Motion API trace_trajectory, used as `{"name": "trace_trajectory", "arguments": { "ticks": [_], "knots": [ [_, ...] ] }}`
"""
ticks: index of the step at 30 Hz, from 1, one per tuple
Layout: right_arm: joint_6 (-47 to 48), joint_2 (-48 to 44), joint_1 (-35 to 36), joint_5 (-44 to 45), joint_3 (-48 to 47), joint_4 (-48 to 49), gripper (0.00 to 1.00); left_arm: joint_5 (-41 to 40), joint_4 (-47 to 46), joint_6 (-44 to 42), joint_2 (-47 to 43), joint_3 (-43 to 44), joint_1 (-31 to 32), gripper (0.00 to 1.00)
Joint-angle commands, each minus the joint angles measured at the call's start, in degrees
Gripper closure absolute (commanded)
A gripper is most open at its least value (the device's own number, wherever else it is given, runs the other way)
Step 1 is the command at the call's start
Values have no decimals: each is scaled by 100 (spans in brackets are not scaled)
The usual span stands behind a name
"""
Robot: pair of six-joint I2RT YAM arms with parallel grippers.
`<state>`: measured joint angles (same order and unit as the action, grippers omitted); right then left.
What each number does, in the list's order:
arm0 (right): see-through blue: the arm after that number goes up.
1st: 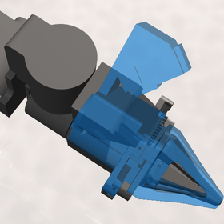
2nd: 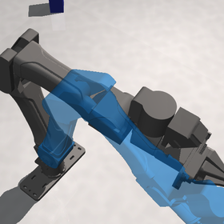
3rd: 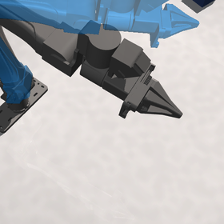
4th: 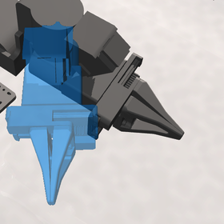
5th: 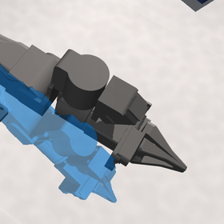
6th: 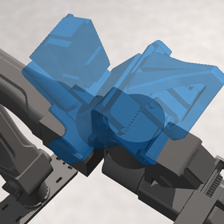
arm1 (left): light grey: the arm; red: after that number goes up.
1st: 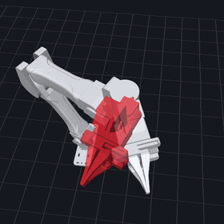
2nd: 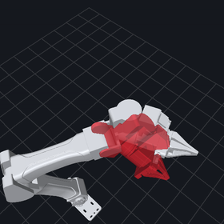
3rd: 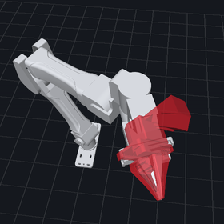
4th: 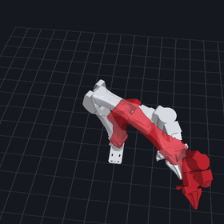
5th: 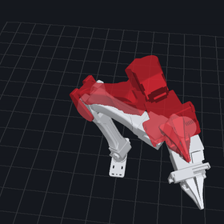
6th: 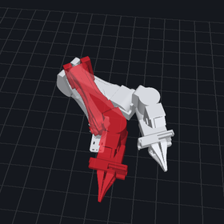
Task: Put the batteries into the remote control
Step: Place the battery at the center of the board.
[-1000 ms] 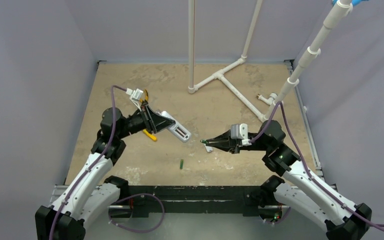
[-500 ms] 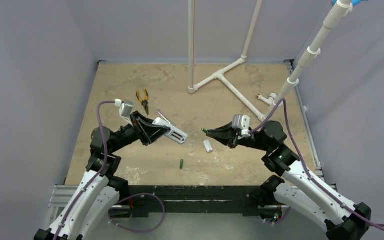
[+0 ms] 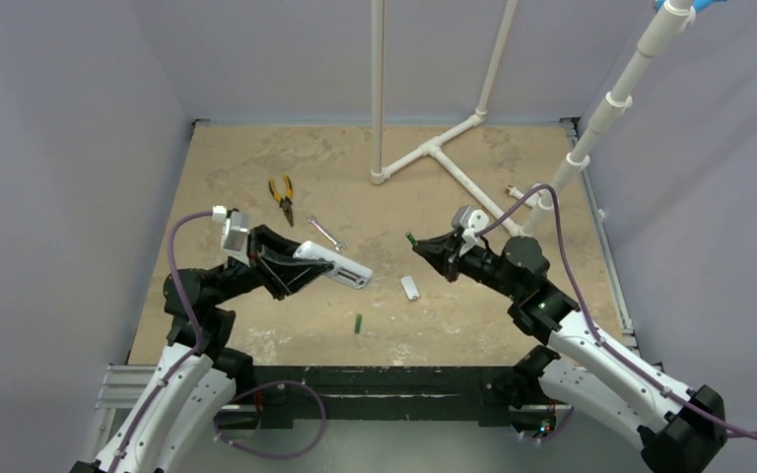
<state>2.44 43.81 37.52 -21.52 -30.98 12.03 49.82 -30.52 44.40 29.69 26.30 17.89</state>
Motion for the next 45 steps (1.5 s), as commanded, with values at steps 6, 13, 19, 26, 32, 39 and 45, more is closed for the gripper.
{"name": "trace_trajectory", "arguments": {
  "ticks": [6, 13, 19, 26, 32, 39, 45],
  "knots": [
    [-2181, 1584, -8, 3949, -1111, -2381, 100, -939, 1410, -421, -5, 439, 47, 100],
    [-2630, 3352, 5, 3380, -1457, -3505, 100, -1887, 2534, -310, 357, 525, 39, 100],
    [-2849, 4075, 27, 3386, -1470, -3770, 100, -1862, 2474, -231, 514, 505, 38, 100],
    [-2705, 4397, 21, 3460, -1554, -3969, 80, -1759, 2417, -223, 640, 499, 35, 100],
    [-2775, 4499, 25, 3510, -1627, -3869, 64, -1750, 2362, -202, 676, 515, 39, 100],
    [-2809, 4640, 28, 3469, -1674, -3525, 66, -1741, 2419, -239, 665, 525, 38, 100],
    [-2761, 4870, 22, 3376, -1781, -3396, 72, -1742, 2434, -254, 643, 529, 39, 100]
  ]
}}
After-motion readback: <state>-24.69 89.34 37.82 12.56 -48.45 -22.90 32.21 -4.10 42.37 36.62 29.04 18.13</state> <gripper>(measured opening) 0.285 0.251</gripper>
